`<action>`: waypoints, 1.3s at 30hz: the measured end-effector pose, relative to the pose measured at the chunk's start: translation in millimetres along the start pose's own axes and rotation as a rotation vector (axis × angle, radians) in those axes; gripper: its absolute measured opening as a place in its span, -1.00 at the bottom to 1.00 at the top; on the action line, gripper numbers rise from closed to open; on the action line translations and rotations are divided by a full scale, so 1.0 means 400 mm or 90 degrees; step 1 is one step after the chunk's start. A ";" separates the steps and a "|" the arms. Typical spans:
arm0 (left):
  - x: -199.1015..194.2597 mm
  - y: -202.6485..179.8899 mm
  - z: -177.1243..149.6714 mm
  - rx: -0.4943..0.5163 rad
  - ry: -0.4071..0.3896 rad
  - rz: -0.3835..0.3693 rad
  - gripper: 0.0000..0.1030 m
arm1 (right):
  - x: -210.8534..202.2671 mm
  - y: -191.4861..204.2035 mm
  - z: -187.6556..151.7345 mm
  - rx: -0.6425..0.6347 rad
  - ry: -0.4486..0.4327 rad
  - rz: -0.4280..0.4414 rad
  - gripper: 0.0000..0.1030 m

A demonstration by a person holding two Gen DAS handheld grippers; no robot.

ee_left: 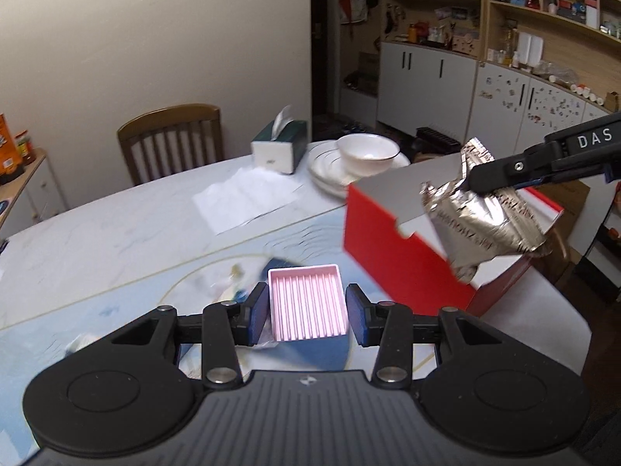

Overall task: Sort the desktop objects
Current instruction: 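Carry the pink square in the left tool and gold bag in the right tool over the red box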

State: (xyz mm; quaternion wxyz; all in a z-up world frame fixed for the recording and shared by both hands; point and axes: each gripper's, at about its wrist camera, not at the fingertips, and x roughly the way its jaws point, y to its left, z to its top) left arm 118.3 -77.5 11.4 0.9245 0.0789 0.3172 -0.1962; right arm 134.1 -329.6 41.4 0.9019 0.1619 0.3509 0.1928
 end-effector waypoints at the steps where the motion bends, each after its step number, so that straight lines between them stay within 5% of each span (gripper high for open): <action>1: 0.004 -0.010 0.008 0.004 -0.002 -0.004 -0.19 | -0.002 -0.013 0.006 0.015 0.000 0.008 -0.70; 14: 0.113 -0.162 0.109 0.068 0.005 -0.073 -0.19 | -0.037 -0.155 0.034 0.031 -0.025 -0.059 -0.70; 25: 0.229 -0.269 0.170 0.118 0.046 -0.126 -0.19 | -0.018 -0.272 0.028 0.064 0.051 -0.130 -0.70; 39: 0.410 -0.337 0.209 0.159 0.118 -0.140 -0.19 | 0.023 -0.374 0.048 0.022 0.069 -0.202 -0.70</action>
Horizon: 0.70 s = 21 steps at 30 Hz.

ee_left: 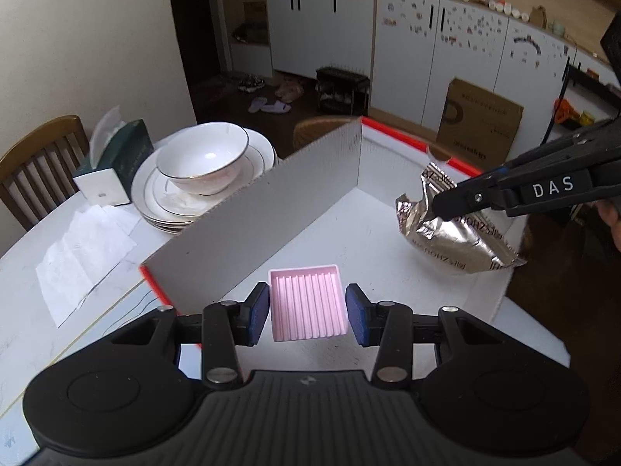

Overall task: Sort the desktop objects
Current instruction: 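Carry the pink square in the left tool and gold bag in the right tool over the red box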

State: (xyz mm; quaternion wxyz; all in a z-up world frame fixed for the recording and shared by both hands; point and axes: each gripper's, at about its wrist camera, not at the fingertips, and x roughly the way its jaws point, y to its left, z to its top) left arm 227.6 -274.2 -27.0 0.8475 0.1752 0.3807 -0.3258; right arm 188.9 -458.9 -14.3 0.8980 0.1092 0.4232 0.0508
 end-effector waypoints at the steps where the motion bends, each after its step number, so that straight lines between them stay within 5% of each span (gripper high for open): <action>1: 0.013 -0.004 0.003 0.006 0.005 0.000 -0.19 | 0.009 -0.003 0.002 -0.007 0.002 -0.007 -0.70; 13: 0.162 -0.034 0.040 0.053 0.092 -0.016 -0.19 | 0.116 -0.009 -0.017 -0.086 0.033 -0.069 -0.70; 21: 0.223 -0.044 0.040 0.058 0.161 -0.027 -0.18 | 0.149 -0.008 -0.029 -0.093 0.064 -0.049 -0.70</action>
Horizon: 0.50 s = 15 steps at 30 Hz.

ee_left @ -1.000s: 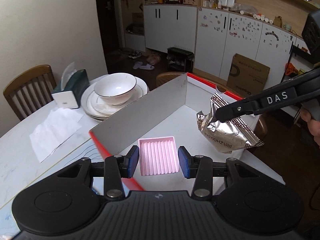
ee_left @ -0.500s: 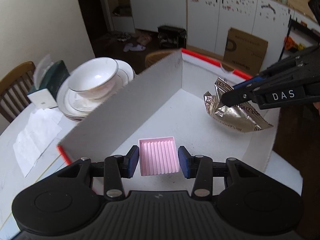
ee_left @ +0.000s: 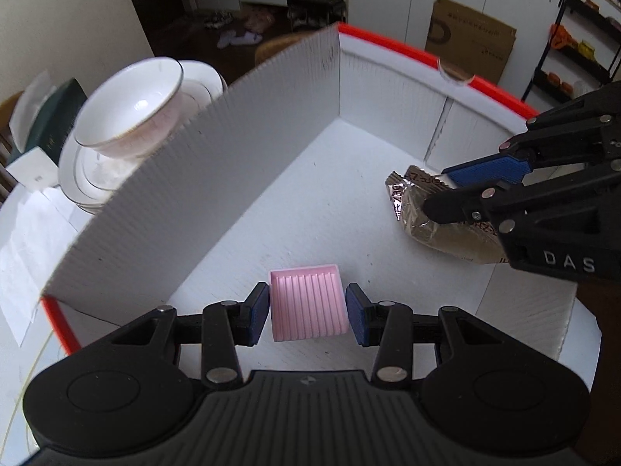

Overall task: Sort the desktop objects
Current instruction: 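Carry the pink square in the left tool and gold bag in the right tool over the red box, then lower both items into the box and open the left and right tools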

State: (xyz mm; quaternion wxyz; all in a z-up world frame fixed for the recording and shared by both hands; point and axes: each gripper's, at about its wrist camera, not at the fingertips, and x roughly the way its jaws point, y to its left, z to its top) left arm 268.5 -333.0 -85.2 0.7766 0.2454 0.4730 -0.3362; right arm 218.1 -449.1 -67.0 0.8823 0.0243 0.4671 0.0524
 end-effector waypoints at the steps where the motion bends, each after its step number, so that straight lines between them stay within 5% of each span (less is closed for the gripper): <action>1: 0.005 -0.001 0.002 0.002 0.008 0.000 -0.18 | 0.004 0.002 0.001 0.001 0.003 0.002 -0.70; 15: 0.037 -0.006 -0.012 0.003 0.061 -0.019 -0.17 | 0.027 0.011 -0.008 0.010 0.018 0.020 -0.61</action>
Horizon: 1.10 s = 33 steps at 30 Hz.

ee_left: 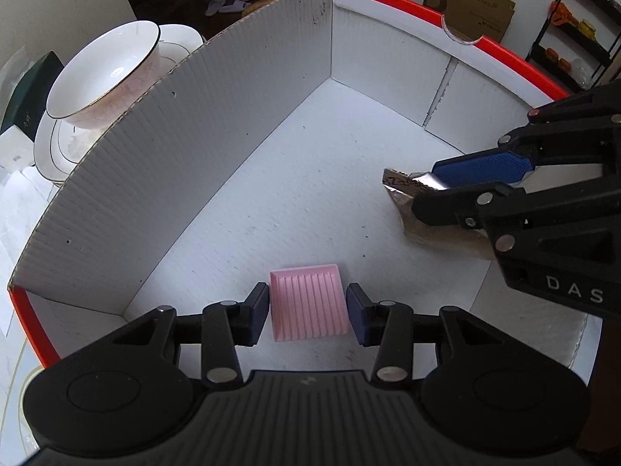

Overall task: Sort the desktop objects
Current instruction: 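Lower both items into the box and open the left and right tools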

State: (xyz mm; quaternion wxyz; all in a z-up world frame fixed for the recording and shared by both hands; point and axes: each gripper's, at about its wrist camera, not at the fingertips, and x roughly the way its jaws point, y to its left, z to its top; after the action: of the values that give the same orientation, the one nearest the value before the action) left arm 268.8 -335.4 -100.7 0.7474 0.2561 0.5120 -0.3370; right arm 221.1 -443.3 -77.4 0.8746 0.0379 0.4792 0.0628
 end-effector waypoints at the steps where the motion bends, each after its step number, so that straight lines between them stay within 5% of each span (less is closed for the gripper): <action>1: -0.001 0.000 -0.002 0.001 0.000 0.001 -0.16 | 0.000 0.000 -0.001 0.002 0.000 0.002 -0.59; 5: -0.009 -0.002 -0.014 -0.001 -0.002 0.005 0.18 | -0.001 -0.001 -0.002 0.008 0.001 0.011 -0.51; 15: -0.082 0.007 -0.071 -0.030 -0.061 -0.012 0.19 | -0.048 -0.010 -0.002 0.027 -0.017 0.038 -0.10; 22: -0.146 0.011 -0.062 -0.076 -0.131 -0.015 0.19 | -0.096 -0.001 -0.009 0.025 -0.026 0.058 -0.02; 33: -0.291 0.015 -0.157 -0.133 -0.234 0.002 0.19 | -0.197 0.040 -0.014 0.015 -0.074 0.092 0.27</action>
State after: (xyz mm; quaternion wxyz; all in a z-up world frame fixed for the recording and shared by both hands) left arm 207.3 -257.7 -12.8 0.8513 0.1123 0.3985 -0.3222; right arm 173.2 -439.0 -12.6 0.8937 0.0865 0.4241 0.1181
